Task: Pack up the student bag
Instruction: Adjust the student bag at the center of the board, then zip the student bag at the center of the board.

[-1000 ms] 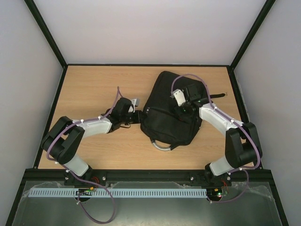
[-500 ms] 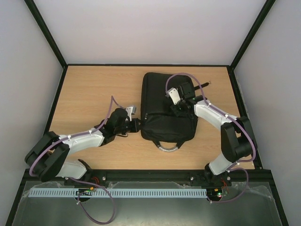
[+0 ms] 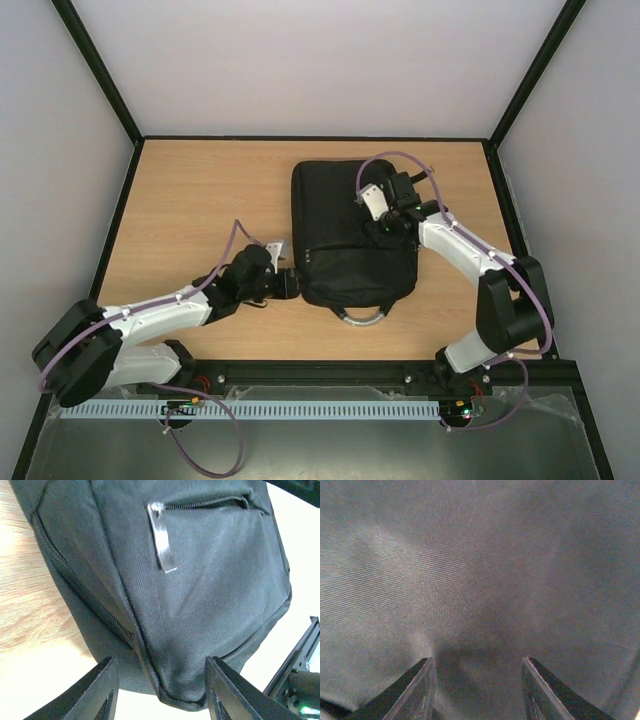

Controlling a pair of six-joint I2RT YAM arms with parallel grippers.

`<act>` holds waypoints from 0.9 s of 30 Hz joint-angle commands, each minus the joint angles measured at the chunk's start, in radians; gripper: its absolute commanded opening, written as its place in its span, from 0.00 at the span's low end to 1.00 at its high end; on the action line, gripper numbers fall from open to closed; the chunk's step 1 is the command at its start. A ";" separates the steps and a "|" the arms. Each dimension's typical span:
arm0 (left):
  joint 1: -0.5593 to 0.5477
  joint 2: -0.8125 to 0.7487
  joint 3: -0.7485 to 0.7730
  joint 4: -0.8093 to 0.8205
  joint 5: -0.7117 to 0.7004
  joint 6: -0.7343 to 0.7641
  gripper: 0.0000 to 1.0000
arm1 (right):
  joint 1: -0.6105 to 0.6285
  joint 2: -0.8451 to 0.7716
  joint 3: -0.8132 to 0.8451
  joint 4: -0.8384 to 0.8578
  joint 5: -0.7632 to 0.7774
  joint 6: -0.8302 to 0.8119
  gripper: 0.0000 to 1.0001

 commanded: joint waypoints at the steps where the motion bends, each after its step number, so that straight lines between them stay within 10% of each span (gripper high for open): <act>1: 0.063 -0.049 0.007 -0.057 0.026 0.034 0.50 | -0.014 -0.104 0.069 -0.134 -0.046 0.019 0.46; 16: 0.325 0.279 0.207 0.201 0.364 0.007 0.53 | 0.278 -0.190 0.018 -0.209 -0.138 -0.019 0.38; 27: 0.310 0.430 0.330 0.119 0.391 -0.104 0.30 | 0.382 -0.079 0.074 -0.166 -0.113 -0.011 0.32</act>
